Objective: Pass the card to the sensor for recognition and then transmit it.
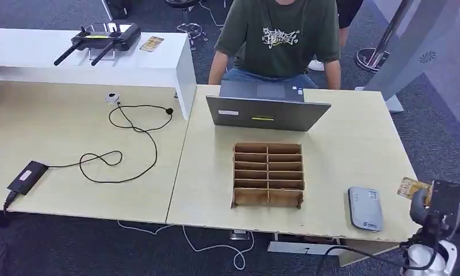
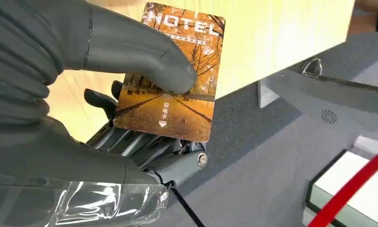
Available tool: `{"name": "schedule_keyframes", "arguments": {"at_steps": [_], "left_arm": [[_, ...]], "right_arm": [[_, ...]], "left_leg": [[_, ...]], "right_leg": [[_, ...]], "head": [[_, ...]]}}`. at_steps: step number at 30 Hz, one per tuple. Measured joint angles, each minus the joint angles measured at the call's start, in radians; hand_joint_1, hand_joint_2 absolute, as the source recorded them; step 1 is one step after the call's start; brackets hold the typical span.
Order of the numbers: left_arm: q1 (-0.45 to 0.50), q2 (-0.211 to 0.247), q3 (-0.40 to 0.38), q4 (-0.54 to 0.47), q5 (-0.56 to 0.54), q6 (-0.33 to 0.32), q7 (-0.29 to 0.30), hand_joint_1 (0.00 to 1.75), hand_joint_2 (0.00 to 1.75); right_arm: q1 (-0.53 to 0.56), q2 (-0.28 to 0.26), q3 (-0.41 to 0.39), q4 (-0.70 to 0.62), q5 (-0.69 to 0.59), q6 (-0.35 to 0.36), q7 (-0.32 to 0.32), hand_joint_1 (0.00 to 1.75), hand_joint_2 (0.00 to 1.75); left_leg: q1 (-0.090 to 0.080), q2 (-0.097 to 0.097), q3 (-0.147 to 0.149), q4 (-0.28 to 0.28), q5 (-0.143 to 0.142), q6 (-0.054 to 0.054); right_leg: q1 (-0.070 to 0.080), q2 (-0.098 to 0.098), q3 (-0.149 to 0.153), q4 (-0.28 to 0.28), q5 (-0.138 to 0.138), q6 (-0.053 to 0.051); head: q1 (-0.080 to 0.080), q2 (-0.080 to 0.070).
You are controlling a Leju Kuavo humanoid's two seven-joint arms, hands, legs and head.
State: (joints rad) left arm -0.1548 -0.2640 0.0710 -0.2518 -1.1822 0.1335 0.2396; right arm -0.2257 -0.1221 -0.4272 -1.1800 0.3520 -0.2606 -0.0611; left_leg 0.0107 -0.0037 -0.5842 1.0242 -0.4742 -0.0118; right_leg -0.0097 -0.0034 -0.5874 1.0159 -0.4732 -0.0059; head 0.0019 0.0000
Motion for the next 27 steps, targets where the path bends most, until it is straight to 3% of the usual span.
{"name": "schedule_keyframes", "arguments": {"at_steps": [12,27], "left_arm": [[0.000,-0.001,-0.001,0.000,-0.006,0.008,0.000,0.00,0.00],[0.001,-0.005,-0.002,0.000,0.002,0.019,-0.007,0.00,0.00]], "right_arm": [[-0.038,-0.001,0.020,0.075,0.045,0.026,0.030,1.75,1.75],[-0.037,-0.007,0.019,0.071,0.069,0.045,0.067,1.75,1.75]], "left_leg": [[0.000,0.000,0.000,0.000,0.000,0.000],[0.000,0.000,0.000,0.000,0.000,0.000]], "right_leg": [[0.000,0.000,0.000,0.000,0.000,0.000],[0.000,0.000,0.000,0.000,0.000,0.000]], "head": [[0.000,0.000],[0.000,0.000]]}}
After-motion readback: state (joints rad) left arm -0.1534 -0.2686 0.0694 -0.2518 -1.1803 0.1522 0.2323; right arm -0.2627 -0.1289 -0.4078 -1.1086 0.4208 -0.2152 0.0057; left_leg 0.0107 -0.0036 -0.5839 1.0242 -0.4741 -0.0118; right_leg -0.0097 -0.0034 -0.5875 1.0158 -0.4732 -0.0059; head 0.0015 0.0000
